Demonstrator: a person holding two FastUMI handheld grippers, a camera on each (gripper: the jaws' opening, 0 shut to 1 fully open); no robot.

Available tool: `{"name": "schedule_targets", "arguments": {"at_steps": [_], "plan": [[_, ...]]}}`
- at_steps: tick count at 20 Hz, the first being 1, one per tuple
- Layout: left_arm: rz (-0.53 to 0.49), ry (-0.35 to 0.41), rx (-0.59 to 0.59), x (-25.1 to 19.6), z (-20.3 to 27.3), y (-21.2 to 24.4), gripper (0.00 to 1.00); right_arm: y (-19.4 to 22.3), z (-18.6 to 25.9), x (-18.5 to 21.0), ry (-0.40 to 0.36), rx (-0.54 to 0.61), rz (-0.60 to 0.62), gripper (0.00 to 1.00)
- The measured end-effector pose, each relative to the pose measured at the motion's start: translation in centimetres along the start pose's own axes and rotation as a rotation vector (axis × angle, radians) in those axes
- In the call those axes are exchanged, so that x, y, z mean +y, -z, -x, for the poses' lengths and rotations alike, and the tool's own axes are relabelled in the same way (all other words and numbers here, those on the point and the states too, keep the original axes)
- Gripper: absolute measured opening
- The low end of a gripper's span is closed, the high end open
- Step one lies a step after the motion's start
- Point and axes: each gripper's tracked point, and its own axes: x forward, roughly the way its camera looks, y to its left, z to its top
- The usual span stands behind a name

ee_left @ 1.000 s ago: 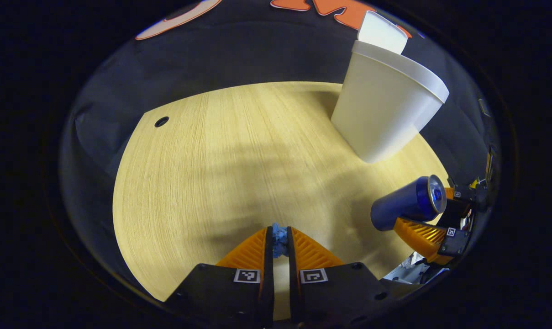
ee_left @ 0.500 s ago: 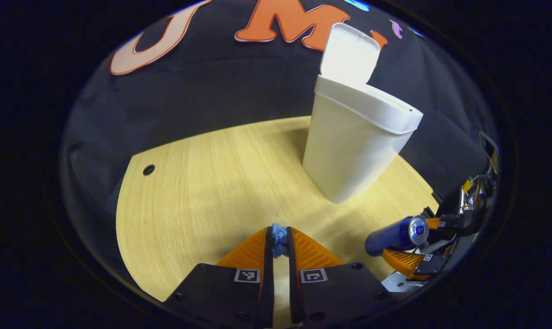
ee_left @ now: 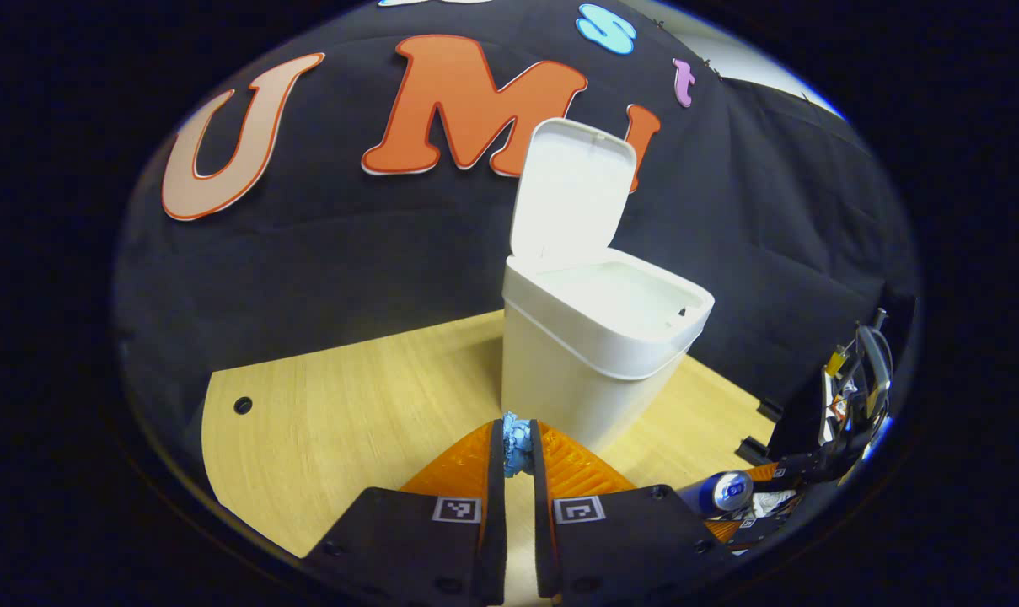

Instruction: Press the lid of the desktop garbage bin to open it, pick up the crumpled paper on the desktop and throw it into the bin, then pick up the pop can on the desktop and drop it into the bin, and finally close the garbage bin lid.

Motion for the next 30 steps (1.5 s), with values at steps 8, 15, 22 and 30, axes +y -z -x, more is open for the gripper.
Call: {"name": "schedule_targets", "arguments": {"at_steps": [8,15,22,30], "plan": [[-0.051,0.076,-0.175,-3.7,-1.8,-7.3,0.17,0.0,0.6,-1.3,0.065,-0.004,-0.053,0.78],[-0.092,0.127,-0.242,-6.8,-4.1,-9.5,0.17,0.4,1.3,-3.4,0.115,-0.005,-0.087,0.78],[-0.144,0.142,-0.252,-8.4,-6.1,-9.6,0.19,0.5,2.0,-5.4,0.163,-0.015,-0.118,0.78],[-0.130,0.171,-0.220,-9.7,-8.1,-8.9,0.31,-0.8,2.9,-6.9,0.198,-0.042,-0.088,0.78]]}}
